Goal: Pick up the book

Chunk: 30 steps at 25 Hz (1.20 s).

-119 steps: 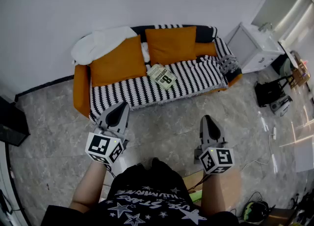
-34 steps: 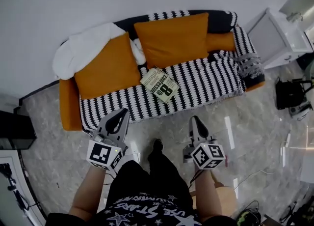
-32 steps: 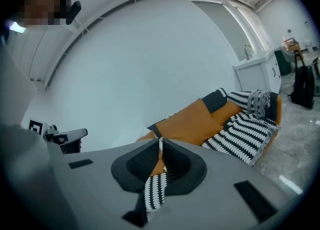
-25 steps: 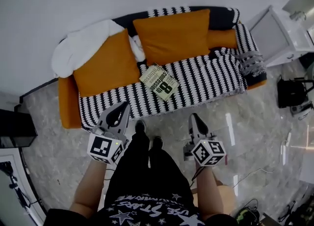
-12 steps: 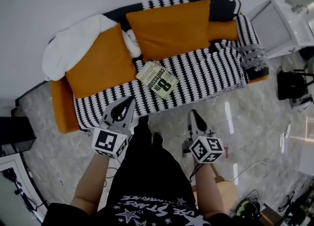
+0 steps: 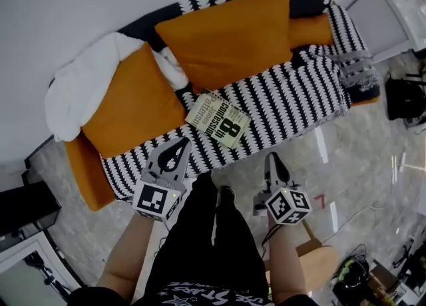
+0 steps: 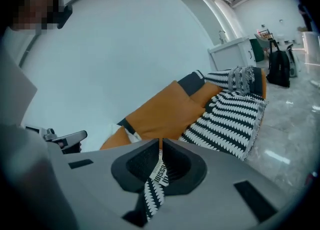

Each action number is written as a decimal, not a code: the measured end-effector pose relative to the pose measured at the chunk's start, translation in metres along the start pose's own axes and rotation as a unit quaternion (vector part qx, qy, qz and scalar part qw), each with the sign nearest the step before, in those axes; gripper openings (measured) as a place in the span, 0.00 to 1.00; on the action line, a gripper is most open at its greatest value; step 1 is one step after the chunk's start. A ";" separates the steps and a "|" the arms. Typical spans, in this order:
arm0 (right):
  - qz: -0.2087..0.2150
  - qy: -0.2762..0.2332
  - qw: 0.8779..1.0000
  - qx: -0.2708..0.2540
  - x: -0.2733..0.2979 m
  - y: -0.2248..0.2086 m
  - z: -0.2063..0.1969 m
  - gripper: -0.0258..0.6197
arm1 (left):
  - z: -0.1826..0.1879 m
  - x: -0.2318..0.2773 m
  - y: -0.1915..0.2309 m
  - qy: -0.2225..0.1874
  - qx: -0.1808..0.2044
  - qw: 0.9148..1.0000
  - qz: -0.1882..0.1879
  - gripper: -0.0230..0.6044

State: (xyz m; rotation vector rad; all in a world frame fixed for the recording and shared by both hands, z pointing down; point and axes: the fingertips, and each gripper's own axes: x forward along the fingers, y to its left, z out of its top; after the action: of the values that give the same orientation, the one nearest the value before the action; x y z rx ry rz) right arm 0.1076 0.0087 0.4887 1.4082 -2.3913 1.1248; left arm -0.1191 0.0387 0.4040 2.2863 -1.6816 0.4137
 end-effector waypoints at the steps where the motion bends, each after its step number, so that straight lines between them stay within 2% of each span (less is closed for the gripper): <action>1: -0.001 0.005 1.000 -0.001 0.008 0.000 -0.002 0.09 | -0.003 0.007 0.003 0.004 0.001 1.000 -0.007 0.06; 8: -0.039 0.021 0.999 0.005 0.051 -0.013 -0.027 0.09 | -0.025 0.052 0.031 0.022 0.001 0.999 -0.043 0.06; 11: -0.055 0.031 0.998 0.017 0.059 -0.019 -0.041 0.09 | -0.032 0.064 0.034 0.034 0.009 0.997 -0.067 0.06; 15: -0.054 0.036 0.998 0.016 0.075 -0.028 -0.047 0.09 | -0.043 0.086 0.033 0.049 0.031 0.995 -0.086 0.06; 19: -0.051 0.038 0.998 0.019 0.090 -0.038 -0.053 0.09 | -0.056 0.111 0.039 0.063 0.045 0.994 -0.077 0.06; 22: -0.048 0.056 0.997 0.020 0.099 -0.042 -0.063 0.09 | -0.068 0.124 0.044 0.079 0.037 0.994 -0.071 0.06; 25: -0.041 0.082 0.996 0.019 0.111 -0.050 -0.074 0.09 | -0.081 0.140 0.045 0.090 0.052 0.992 -0.073 0.06; 30: -0.008 0.113 0.992 0.048 0.132 -0.055 -0.093 0.09 | -0.096 0.159 0.053 0.118 0.044 0.990 -0.070 0.06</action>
State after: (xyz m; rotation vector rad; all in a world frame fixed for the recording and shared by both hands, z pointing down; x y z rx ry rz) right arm 0.0571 -0.0358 0.6455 1.2492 -2.1933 1.3325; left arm -0.1316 -0.0795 0.5565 2.2944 -1.4057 0.7090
